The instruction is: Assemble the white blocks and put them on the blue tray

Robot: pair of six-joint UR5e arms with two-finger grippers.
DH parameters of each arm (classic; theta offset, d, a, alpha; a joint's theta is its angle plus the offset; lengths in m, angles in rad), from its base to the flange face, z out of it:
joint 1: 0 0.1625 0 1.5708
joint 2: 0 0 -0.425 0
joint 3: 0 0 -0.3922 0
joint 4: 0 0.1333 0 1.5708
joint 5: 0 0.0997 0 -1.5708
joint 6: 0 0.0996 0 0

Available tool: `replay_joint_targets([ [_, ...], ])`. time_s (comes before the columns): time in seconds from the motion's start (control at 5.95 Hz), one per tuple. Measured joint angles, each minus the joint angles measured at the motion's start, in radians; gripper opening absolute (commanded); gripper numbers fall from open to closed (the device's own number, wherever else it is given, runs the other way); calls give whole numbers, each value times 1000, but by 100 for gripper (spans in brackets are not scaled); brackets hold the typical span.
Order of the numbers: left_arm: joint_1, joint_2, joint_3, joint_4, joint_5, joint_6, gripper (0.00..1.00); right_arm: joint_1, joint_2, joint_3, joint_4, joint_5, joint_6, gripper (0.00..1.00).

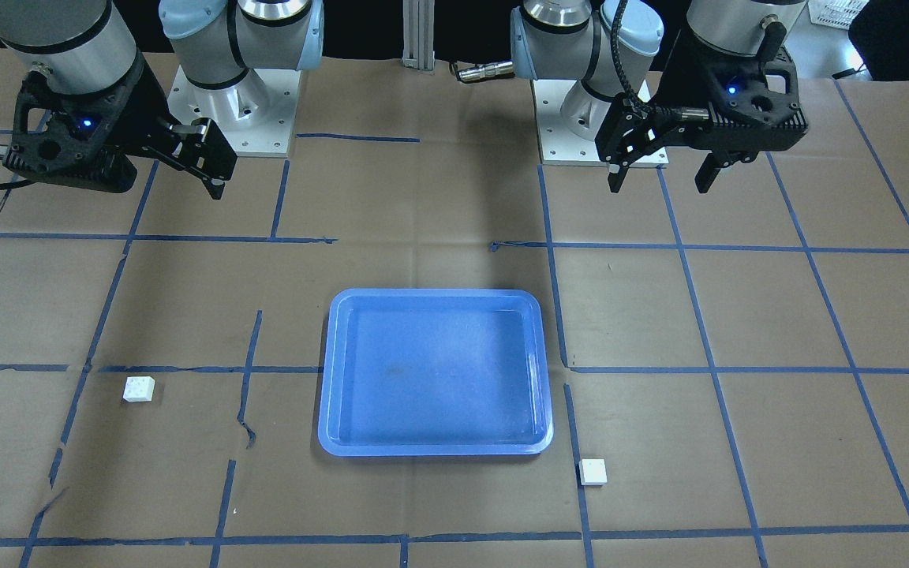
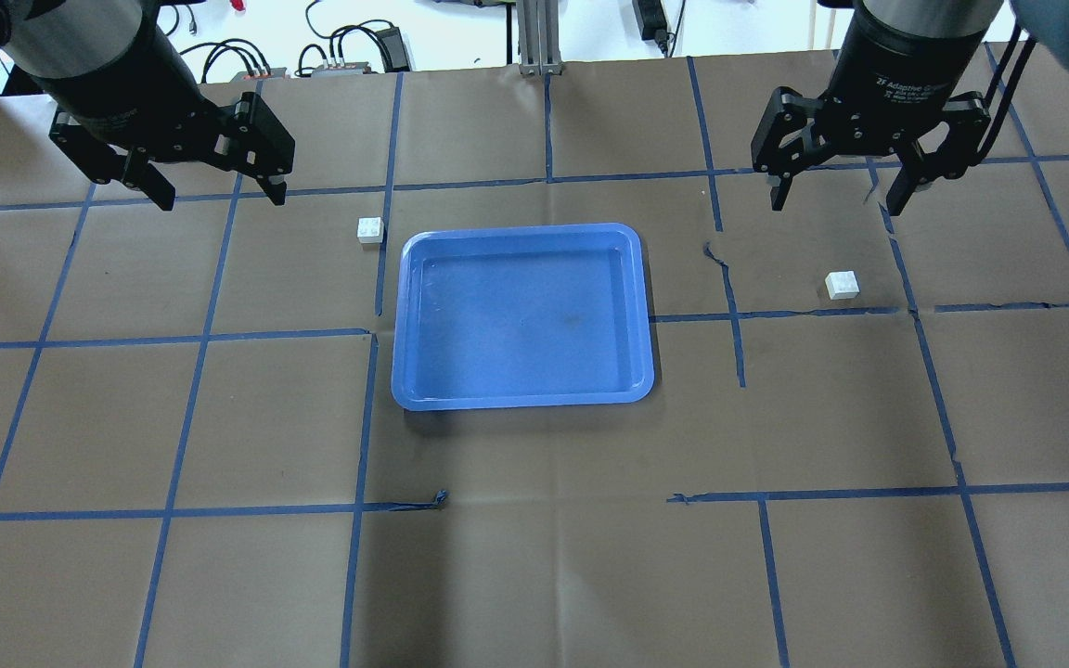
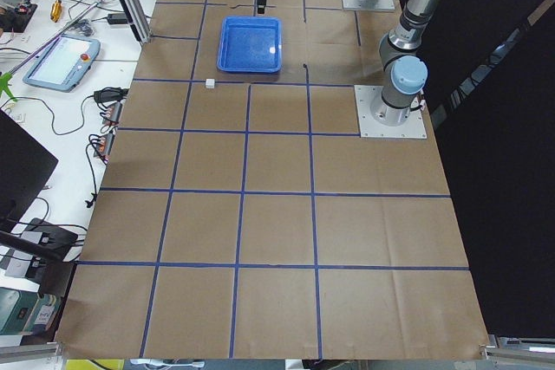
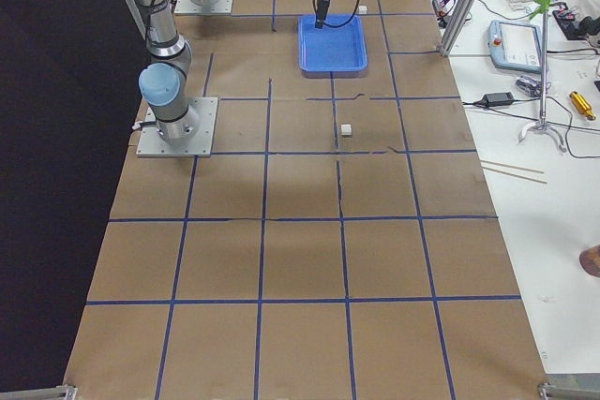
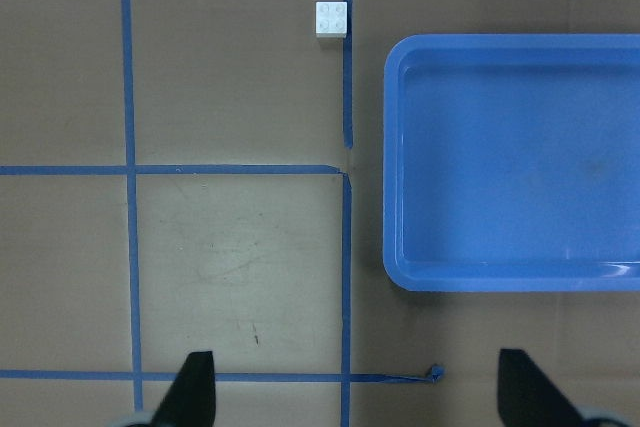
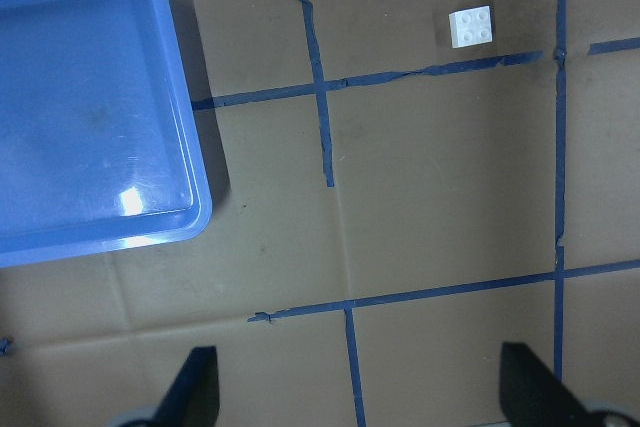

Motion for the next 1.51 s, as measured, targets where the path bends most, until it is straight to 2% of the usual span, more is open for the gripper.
replay_joint_targets([
  [0.84, -4, -9, 4, 7, -3, 0, 100, 3, -1, -1, 1, -4, -15, 100],
  [1.18, -9, 2, -1, 1, -2, 37, 100, -12, 0, -1, -2, -11, -203, 100],
  [1.51, -3, -4, -25, 7, -3, 336, 100, -102, -2, -1, 1, -12, -539, 100],
])
